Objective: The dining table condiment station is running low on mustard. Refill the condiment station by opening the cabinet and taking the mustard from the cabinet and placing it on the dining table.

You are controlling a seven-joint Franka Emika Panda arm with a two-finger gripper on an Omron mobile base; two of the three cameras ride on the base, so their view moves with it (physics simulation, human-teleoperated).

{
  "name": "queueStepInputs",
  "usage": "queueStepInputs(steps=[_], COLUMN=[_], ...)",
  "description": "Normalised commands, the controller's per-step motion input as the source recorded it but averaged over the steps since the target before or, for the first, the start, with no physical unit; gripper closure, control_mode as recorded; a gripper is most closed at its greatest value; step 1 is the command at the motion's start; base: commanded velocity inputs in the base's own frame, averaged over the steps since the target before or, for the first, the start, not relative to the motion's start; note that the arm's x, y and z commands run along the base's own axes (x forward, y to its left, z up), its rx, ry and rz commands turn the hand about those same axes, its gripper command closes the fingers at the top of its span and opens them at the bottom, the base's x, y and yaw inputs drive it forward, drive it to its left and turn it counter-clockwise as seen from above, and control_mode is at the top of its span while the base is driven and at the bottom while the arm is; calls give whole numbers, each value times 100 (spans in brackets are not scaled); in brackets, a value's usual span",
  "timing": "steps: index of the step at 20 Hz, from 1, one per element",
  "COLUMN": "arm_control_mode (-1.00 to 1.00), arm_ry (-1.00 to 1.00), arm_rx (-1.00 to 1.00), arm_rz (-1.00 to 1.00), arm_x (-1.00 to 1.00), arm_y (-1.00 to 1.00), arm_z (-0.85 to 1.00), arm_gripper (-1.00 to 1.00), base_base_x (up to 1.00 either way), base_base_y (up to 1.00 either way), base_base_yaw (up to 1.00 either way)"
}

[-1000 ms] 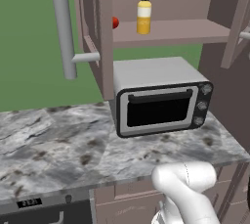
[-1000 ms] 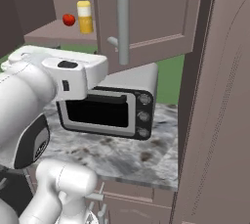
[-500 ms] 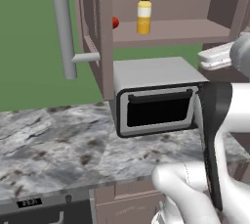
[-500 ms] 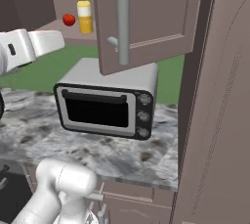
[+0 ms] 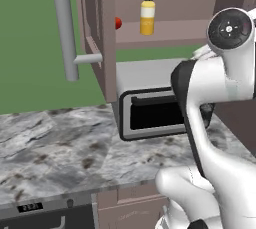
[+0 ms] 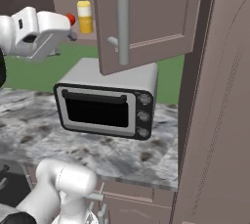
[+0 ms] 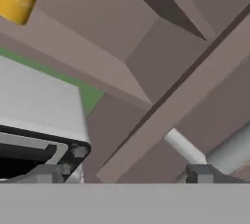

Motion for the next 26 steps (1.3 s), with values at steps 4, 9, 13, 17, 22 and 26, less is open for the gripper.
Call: queueStepInputs(steps=[4,9,13,17,22,26], arm_control_mode=[-100,-100,-100,-100,-100,-100], arm_ry=[21,19,14,11,2,0], arm_rx=[-13,-13,-10,-3,0,0], arm_rz=[-5,-5,-3,0,0,0], arm_x=[91,83,55,15,-21,-56], arm_y=[0,0,-16,-56,-79,-81], arm_z=[-44,-47,-44,-27,-5,0], arm_gripper=[-100,-100,-100,-100,-100,-100], base_base_x=[0,0,0,0,0,0], base_base_y=[0,0,0,0,0,0], base_base_yaw=[0,0,0,0,0,0])
